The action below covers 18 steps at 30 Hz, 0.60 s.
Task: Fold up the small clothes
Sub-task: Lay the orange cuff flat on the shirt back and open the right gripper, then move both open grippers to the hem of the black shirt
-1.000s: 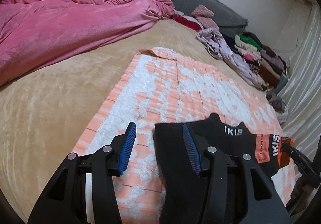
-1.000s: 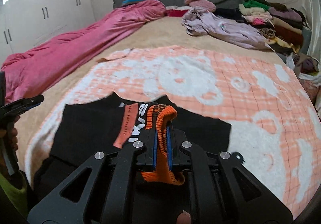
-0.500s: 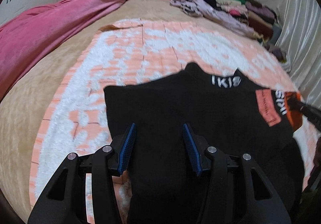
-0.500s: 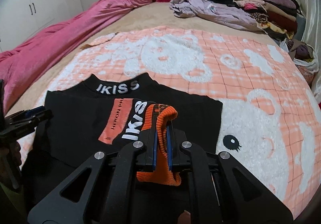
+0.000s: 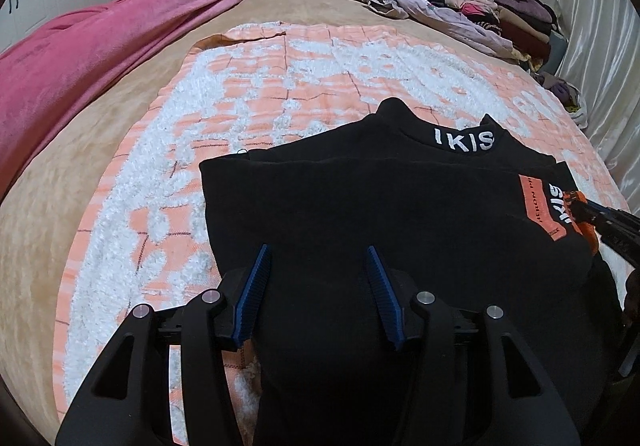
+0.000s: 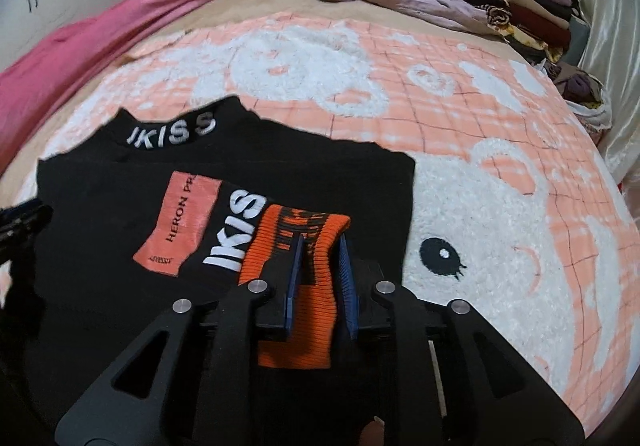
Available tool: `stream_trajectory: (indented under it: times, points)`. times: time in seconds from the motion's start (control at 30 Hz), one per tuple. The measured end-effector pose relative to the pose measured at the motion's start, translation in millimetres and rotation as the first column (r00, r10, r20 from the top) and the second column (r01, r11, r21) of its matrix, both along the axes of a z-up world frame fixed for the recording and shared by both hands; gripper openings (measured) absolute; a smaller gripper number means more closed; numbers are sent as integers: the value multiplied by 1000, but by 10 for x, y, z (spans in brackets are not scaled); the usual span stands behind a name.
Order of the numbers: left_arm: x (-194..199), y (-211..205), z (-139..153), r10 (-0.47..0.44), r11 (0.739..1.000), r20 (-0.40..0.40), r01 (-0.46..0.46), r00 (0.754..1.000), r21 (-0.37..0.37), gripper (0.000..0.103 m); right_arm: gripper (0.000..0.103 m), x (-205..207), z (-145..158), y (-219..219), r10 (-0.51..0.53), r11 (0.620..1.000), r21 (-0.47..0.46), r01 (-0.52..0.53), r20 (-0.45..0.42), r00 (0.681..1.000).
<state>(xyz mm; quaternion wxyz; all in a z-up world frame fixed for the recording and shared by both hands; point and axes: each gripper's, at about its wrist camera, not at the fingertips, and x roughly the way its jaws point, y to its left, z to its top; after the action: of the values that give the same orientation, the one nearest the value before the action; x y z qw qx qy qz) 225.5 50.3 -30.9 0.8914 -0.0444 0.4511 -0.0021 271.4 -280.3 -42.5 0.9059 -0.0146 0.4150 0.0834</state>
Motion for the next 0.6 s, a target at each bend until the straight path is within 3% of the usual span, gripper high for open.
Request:
stream_trajectory:
  times: [0.13, 0.33, 0.5, 0.6]
  points:
    - [-17, 1, 29, 5, 1000, 8, -5, 1000, -6, 49, 14, -150, 167, -135, -11, 999, 46, 8, 67, 998]
    - [-160, -100, 195, -17, 1000, 56, 18, 998, -17, 49, 19, -379, 312, -11, 87, 993, 71, -96, 114, 990]
    - [-273, -331, 159, -85, 996, 50, 84, 995, 17, 49, 24, -476, 275, 338, 216, 972, 66, -223, 103, 971]
    - [-281, -418, 59, -96, 992, 30, 94, 995, 79, 51, 26, -442, 121, 439, 236, 971, 9, -237, 63, 970]
